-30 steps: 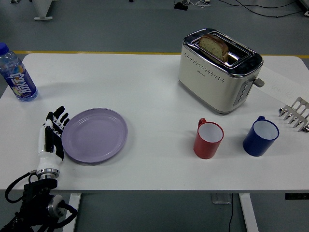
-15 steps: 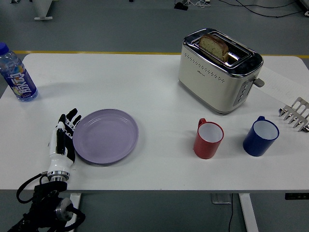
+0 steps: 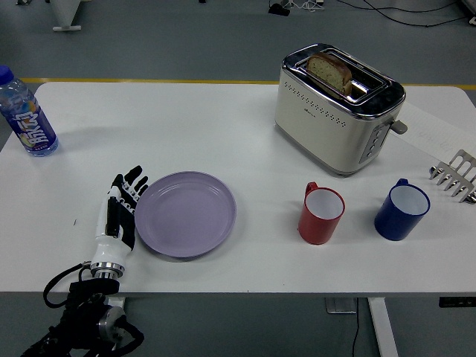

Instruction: Push plate across desktop

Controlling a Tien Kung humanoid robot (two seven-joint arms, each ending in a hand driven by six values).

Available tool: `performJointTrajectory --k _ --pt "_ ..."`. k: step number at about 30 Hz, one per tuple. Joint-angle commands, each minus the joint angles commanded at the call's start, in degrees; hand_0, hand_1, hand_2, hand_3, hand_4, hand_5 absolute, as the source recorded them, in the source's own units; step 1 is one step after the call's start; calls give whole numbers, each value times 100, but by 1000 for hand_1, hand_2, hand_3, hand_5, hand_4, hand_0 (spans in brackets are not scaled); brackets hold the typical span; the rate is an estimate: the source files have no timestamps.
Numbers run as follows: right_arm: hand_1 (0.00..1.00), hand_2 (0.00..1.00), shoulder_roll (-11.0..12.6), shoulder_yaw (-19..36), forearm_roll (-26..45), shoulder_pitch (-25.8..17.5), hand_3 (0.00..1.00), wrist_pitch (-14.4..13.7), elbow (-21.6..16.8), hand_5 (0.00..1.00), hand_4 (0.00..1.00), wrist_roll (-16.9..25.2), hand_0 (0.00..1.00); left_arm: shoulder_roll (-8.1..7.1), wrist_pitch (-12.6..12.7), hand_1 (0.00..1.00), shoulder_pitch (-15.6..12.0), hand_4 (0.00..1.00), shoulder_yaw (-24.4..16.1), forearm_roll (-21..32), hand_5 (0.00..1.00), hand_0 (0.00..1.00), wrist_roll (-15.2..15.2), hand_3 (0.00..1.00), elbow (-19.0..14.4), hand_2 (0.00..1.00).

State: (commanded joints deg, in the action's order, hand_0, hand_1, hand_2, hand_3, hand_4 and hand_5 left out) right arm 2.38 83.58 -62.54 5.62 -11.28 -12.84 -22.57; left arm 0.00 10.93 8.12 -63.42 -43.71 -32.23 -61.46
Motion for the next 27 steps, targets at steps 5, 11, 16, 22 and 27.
performJointTrajectory --k 5,11,16,22,27 --pt "611 676 2 5 -28 7 770 4 -1 563 505 -4 643 0 8 876 20 487 175 47 998 864 -26 743 23 909" --pt "610 675 7 14 -49 8 770 12 1 563 505 -1 643 0 21 877 45 486 355 76 998 864 -50 743 -33 909" --pt "610 675 12 20 -60 16 770 10 3 563 505 7 643 0 30 877 62 486 499 122 998 864 -61 743 -75 909" --pt "610 673 19 39 -93 21 770 9 3 563 505 9 643 0 17 877 97 484 754 188 998 865 -51 745 -114 910" --pt "609 671 19 47 -101 22 770 8 2 562 505 8 643 0 13 877 124 484 876 204 998 865 -53 744 -124 909"
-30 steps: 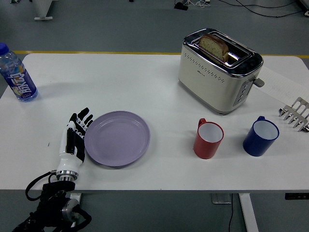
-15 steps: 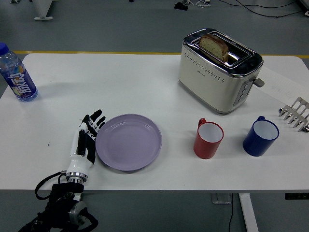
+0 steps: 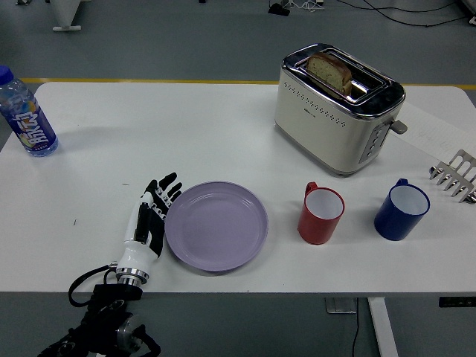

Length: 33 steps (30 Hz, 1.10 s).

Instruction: Push plate across desktop

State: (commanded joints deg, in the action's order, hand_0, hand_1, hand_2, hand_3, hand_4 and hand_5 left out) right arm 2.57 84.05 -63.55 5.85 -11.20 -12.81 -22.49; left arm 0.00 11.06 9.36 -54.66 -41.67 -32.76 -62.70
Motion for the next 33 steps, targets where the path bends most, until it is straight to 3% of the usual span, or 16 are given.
performJointTrajectory --k 33 --pt "609 669 -6 24 -63 -50 770 -10 -24 561 507 -51 643 0 -149 872 169 482 872 275 998 861 44 743 -232 911"
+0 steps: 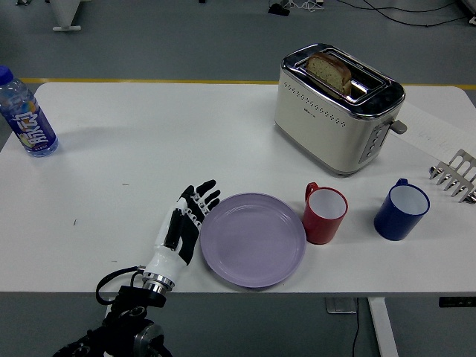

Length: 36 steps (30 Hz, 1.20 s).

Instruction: Push plate across desktop

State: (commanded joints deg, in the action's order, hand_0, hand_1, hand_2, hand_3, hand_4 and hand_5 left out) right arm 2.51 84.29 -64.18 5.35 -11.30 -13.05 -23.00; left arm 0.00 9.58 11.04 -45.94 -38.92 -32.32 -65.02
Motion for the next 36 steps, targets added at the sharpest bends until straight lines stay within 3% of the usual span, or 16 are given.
performJointTrajectory --k 5,12,19,23,24,27,30,36 --pt "609 669 -1 -6 7 -8 770 -3 -2 561 507 -1 643 0 24 872 -24 482 -77 -21 998 861 -12 743 3 911" --pt "608 665 -11 7 1 -19 769 -12 -5 561 508 -6 643 0 105 872 -44 481 -583 -138 998 860 -38 743 -11 910" --pt "608 666 -10 5 15 3 770 -10 4 561 508 10 643 0 172 865 -47 481 -1424 -445 998 851 -16 742 -55 905" --pt "608 666 -5 8 18 18 770 -8 9 561 508 20 643 -137 233 865 -63 481 -1917 -685 998 851 128 742 -87 905" --pt "608 665 -4 11 19 24 769 -8 10 558 508 22 642 -193 220 789 -63 481 -2096 -727 998 770 201 721 -90 818" --pt "608 665 -2 7 30 35 769 -8 13 558 508 28 642 -316 183 789 -66 481 -2465 -872 998 770 386 721 -125 818" --pt "608 665 -3 14 26 45 769 -13 11 559 508 24 642 -511 43 755 -74 482 -2914 -1047 998 739 659 701 -188 783" --pt "608 665 -10 16 37 45 770 -26 7 559 508 16 641 -897 -299 740 -152 485 -3428 -1033 998 705 1061 699 -297 770"
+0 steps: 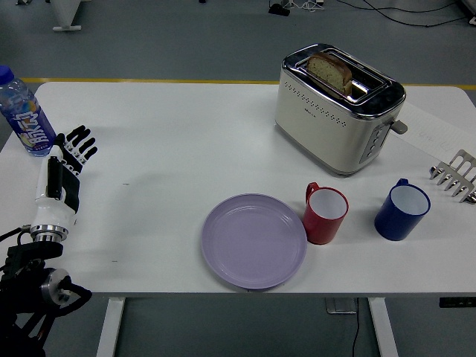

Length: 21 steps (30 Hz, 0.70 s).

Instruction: Push plate across desktop

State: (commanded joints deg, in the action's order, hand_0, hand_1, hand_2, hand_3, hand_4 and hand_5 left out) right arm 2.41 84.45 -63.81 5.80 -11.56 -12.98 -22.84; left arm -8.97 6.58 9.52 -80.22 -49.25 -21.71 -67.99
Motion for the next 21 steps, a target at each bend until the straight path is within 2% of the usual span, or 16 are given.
performJointTrajectory --k 3,6,13,21 --pt "608 665 -1 17 -8 -4 770 -2 0 559 508 1 641 -297 -272 740 -72 485 -258 10 998 705 233 699 -103 770" --pt "608 665 -2 25 -13 -6 769 -4 0 561 509 -1 643 -523 -607 742 -124 490 -505 55 998 708 561 702 -136 762" --pt "608 665 -8 24 -2 -6 770 -13 -4 561 509 -9 643 -735 -1162 738 -252 495 -866 66 998 701 1038 699 -166 752" --pt "608 665 -15 16 4 0 770 -22 -12 561 508 -33 643 -751 -1393 741 -306 499 -1057 45 998 701 1242 698 -177 749"
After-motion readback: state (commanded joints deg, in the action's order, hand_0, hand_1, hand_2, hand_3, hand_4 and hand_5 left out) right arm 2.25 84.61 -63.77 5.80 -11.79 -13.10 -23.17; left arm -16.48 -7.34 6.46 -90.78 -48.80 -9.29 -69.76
